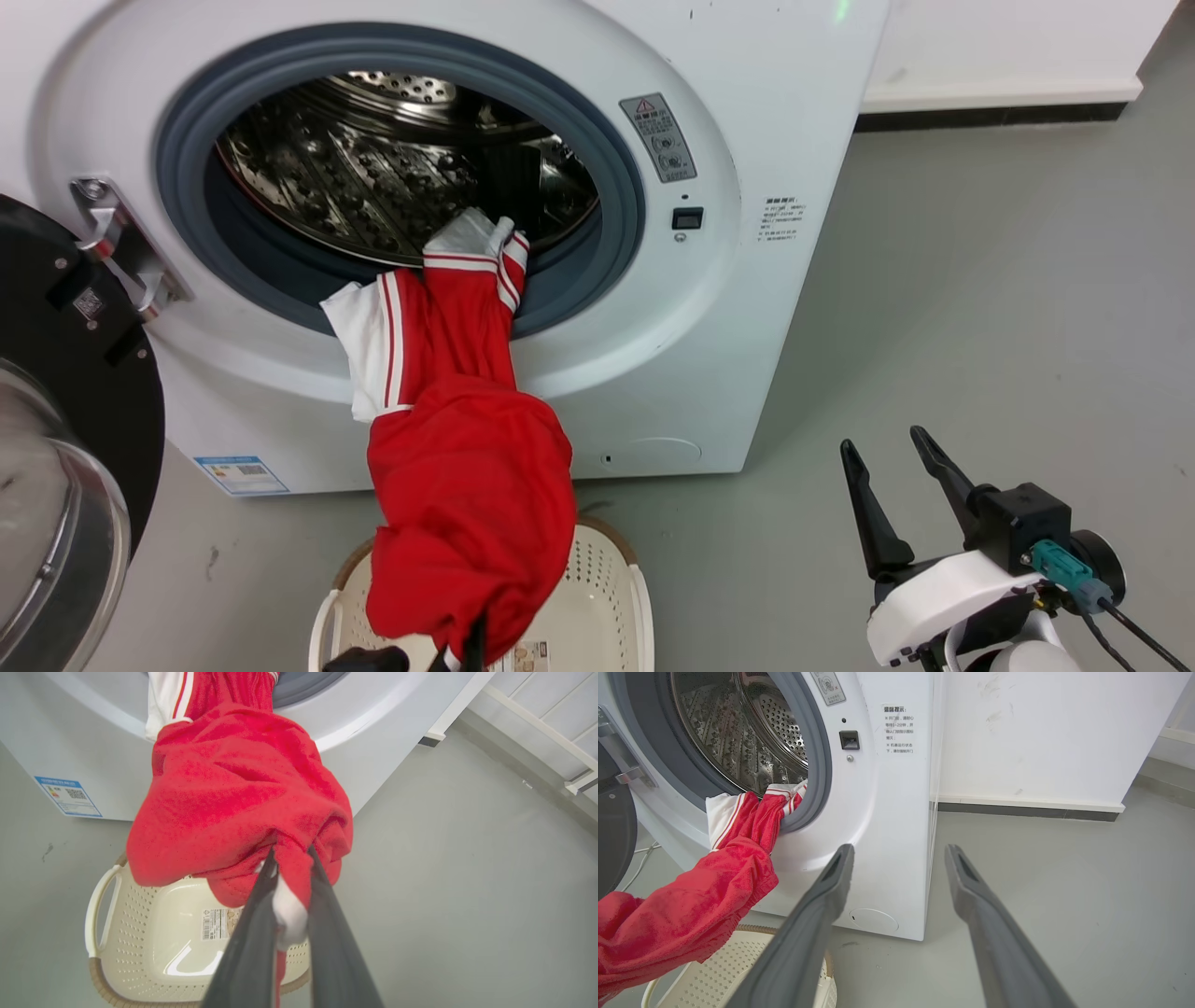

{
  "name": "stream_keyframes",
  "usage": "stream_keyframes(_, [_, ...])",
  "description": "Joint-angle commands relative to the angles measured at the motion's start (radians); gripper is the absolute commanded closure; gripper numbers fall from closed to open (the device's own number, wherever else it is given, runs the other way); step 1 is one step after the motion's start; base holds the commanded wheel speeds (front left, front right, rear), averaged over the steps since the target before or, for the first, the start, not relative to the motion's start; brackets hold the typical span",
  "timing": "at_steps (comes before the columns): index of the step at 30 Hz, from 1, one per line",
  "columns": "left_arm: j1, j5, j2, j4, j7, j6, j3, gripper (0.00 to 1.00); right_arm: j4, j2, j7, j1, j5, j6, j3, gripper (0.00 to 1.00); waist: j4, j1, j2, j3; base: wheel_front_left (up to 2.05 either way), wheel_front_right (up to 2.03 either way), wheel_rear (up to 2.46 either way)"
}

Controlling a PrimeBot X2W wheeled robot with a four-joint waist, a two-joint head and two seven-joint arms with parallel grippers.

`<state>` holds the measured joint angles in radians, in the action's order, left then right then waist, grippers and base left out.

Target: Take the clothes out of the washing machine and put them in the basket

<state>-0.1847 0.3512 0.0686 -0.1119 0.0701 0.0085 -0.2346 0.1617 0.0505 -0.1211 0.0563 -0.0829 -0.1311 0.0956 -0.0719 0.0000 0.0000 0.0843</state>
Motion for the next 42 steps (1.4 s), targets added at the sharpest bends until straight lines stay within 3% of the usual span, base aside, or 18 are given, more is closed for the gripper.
stream_keyframes(1, [0.001, 0.006, -0.001, -0.008, 0.000, -0.005, -0.002, 1.00, -0.003, -0.001, 0.001, 0.012, -0.001, 0.001, 0.000, 0.00, -0.003, 0.0000, 0.0000, 0.015, 0.00, 0.00, 0.00])
stream_keyframes(11, [0.029, 0.076, -0.008, -0.217, -0.133, -0.024, -0.041, 1.00, -0.014, -0.001, -0.002, 0.045, 0.004, 0.001, 0.002, 0.00, -0.019, 0.0000, 0.0000, 0.111, 0.00, 0.00, 0.00])
stream_keyframes(18, [0.086, 0.089, 0.013, -0.262, -0.205, -0.015, -0.035, 1.00, -0.024, -0.001, -0.010, 0.072, 0.003, 0.001, 0.001, 0.00, -0.012, 0.0000, 0.0000, 0.196, 0.00, 0.00, 0.00])
stream_keyframes(25, [0.275, 0.064, 0.031, -0.372, -0.078, -0.012, 0.004, 1.00, -0.045, -0.001, -0.015, 0.124, 0.011, 0.001, 0.012, 0.00, 0.001, 0.0000, 0.0000, 0.318, 0.00, 0.00, 0.00])
stream_keyframes(35, [0.621, 0.104, 0.041, -0.710, 0.107, -0.047, 0.082, 1.00, -0.056, -0.001, -0.031, 0.191, 0.018, 0.001, 0.014, 0.00, -0.017, 0.0000, 0.0000, 0.463, 0.00, 0.00, 0.00])
stream_keyframes(36, [0.651, 0.110, 0.040, -0.745, 0.121, -0.051, 0.091, 0.86, -0.054, -0.001, -0.033, 0.196, 0.017, 0.001, 0.015, 0.00, -0.020, 0.0000, 0.0000, 0.472, 0.00, 0.00, 0.00])
stream_keyframes(37, [0.683, 0.113, 0.041, -0.772, 0.135, -0.051, 0.097, 0.62, -0.053, -0.001, -0.037, 0.200, 0.016, 0.001, 0.015, 0.00, -0.021, 0.0000, 0.0000, 0.483, 0.00, 0.00, 0.00])
stream_keyframes(38, [0.712, 0.119, 0.040, -0.804, 0.146, -0.054, 0.102, 0.44, -0.051, -0.001, -0.039, 0.203, 0.015, 0.001, 0.015, 0.00, -0.022, 0.0000, 0.0000, 0.490, 0.00, 0.00, 0.00])
stream_keyframes(39, [0.736, 0.125, 0.038, -0.832, 0.154, -0.059, 0.108, 0.02, -0.048, -0.001, -0.041, 0.207, 0.014, 0.001, 0.016, 0.00, -0.024, 0.0000, 0.0000, 0.497, 0.00, 0.00, 0.00])
stream_keyframes(42, [0.806, 0.137, 0.037, -0.904, 0.175, -0.069, 0.124, 0.00, -0.040, -0.001, -0.049, 0.220, 0.009, 0.001, 0.019, 0.00, -0.030, 0.0000, 0.0000, 0.511, 0.00, 0.00, 0.00])
